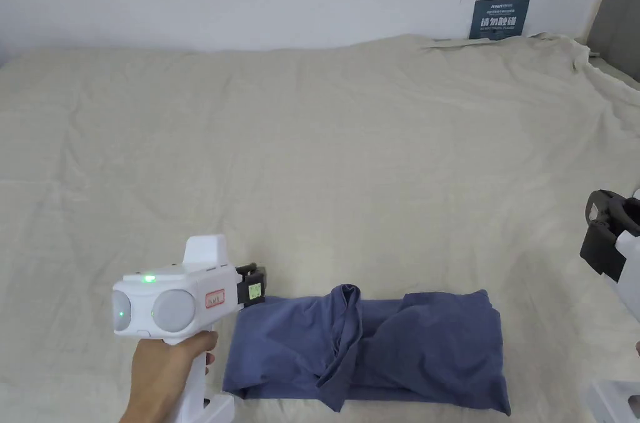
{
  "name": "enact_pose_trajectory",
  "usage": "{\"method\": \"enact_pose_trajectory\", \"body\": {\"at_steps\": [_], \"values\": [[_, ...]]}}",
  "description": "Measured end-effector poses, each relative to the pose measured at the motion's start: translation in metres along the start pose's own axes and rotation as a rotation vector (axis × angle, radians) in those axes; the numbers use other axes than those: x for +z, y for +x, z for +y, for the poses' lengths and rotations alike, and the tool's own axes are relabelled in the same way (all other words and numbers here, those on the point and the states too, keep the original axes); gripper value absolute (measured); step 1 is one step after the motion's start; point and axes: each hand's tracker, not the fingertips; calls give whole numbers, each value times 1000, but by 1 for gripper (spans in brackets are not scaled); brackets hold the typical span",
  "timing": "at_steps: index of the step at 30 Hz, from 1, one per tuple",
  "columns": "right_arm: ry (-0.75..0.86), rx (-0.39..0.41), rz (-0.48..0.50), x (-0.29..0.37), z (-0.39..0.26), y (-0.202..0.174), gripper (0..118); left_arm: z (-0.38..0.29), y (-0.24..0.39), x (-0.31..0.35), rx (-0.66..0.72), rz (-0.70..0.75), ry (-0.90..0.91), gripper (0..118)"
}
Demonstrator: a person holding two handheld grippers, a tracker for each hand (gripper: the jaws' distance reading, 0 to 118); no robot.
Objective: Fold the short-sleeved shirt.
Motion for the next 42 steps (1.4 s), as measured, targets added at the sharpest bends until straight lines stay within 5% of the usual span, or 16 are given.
{"method": "enact_pose_trajectory", "body": {"at_steps": [2,27,42], "values": [[-4,-4,-2,0,-1,1,0,-11,4,-6,13,-38,-21,1],[-25,-23,-47,7,-5,19,0,-75,148,-73,-130,-169,-207,0],[-9,-15,-36,11,3,12,0,6,38,8,5,-285,-135,0]]}}
